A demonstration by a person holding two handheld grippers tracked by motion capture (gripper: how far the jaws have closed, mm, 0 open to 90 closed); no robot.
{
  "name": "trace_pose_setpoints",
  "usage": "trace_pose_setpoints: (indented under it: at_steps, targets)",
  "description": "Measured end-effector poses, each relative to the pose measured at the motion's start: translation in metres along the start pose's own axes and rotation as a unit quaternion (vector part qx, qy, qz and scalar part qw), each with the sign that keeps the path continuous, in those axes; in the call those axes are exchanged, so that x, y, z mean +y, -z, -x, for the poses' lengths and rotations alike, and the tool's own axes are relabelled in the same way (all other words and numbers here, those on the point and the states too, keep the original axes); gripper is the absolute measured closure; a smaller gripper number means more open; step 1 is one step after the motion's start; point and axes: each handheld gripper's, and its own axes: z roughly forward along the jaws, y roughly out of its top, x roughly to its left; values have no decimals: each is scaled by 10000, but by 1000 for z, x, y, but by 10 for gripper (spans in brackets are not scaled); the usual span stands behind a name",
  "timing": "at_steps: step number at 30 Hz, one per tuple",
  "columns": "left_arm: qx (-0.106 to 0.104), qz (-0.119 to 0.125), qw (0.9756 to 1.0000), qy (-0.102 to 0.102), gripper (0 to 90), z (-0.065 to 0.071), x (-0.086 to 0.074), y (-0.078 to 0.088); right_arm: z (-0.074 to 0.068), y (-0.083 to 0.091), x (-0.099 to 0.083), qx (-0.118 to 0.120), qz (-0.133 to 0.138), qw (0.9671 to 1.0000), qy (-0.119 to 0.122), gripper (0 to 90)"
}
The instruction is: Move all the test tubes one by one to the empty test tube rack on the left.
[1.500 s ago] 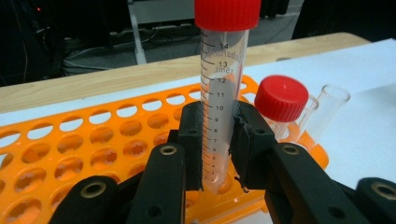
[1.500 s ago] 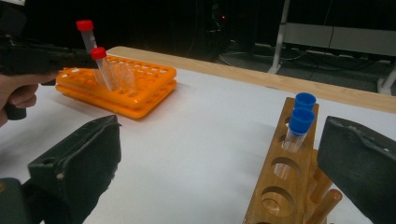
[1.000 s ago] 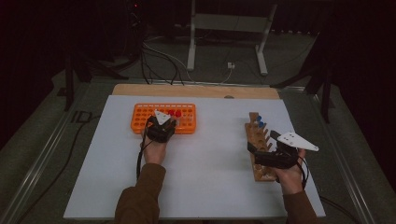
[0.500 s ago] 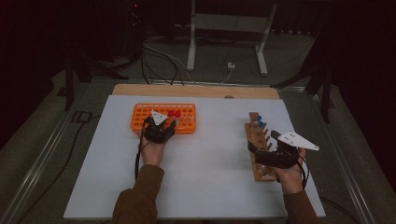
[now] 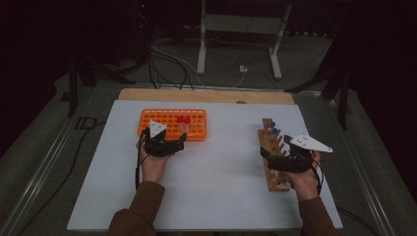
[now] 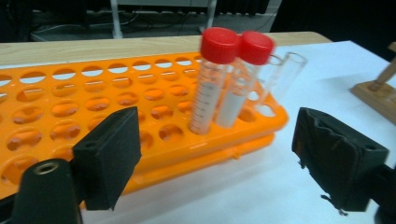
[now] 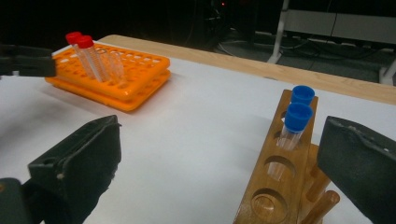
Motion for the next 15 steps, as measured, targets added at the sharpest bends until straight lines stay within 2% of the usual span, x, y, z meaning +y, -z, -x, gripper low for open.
trace_pose_setpoints:
  at_steps: [2,6,12,15]
  targets:
    - [-66,46,10000,-23,110,3,-1,4,2,-3,1,-17,-36,10000,29,0]
    - [-263,139,9995,101,15,6,-2,13,10,-11,3,-41,-176,9998,28,22]
    - [-436,282,9986,124,7,9,-3,27,23,-24,1,-242,-404,9989,22,98]
    - [-363,308,9989,57,7,10,-4,30,27,-29,1,-392,-456,9982,74,187]
